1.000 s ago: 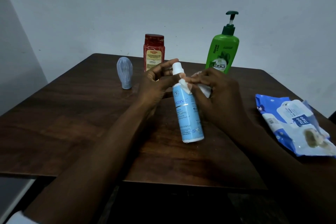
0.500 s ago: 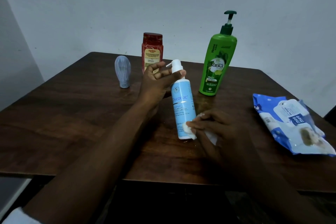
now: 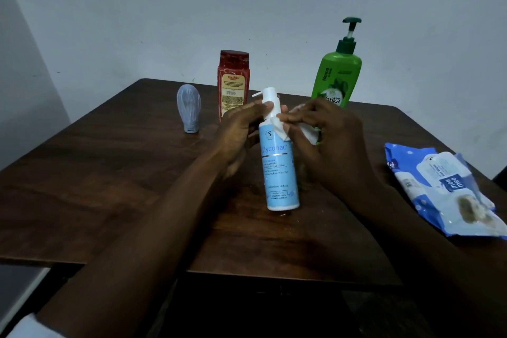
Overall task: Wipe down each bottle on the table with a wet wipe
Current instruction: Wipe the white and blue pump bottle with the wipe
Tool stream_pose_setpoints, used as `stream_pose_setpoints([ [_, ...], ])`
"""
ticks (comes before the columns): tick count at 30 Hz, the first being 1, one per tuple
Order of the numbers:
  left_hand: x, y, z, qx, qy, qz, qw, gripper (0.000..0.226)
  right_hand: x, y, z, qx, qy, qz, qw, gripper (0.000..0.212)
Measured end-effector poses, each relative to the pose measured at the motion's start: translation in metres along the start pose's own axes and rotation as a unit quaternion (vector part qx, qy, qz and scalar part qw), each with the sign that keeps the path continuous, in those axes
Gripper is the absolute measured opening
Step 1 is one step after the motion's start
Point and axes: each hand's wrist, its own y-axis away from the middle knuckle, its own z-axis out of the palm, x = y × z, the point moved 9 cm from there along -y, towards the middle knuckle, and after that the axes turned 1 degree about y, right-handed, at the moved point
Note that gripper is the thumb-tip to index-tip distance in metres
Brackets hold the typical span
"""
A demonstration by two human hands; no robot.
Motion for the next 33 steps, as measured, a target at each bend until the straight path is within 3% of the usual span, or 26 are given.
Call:
stream_pose_setpoints([
  [6, 0.002, -0.003, -0.007, 0.028, -0.039, 0.012, 0.999, 0.009, -0.006, 0.050, 0.004, -0.057, -0.022, -0.008, 0.998, 0.020],
  [12, 0.002, -0.003, -0.008, 0.035, -0.044, 0.024, 0.998, 0.008, -0.016, 0.100, -0.004, -0.060, -0.005, -0.037, 0.998, 0.021],
  [19, -0.001, -0.005, -0.011, 0.044, -0.040, 0.021, 0.998, 0.012, -0.008, 0.051, 0.001, -0.056, -0.018, -0.005, 0.998, 0.019],
  [25, 0.002, -0.004, -0.010, 0.028, -0.037, 0.022, 0.999, 0.007, -0.009, -0.002, 0.001, 0.006, -0.011, -0.020, 1.000, 0.015],
  [33, 0.000, -0.004, -0.016, 0.062, -0.034, 0.011, 0.997, 0.008, -0.017, 0.043, 0.007, -0.034, 0.011, -0.038, 0.999, 0.018],
])
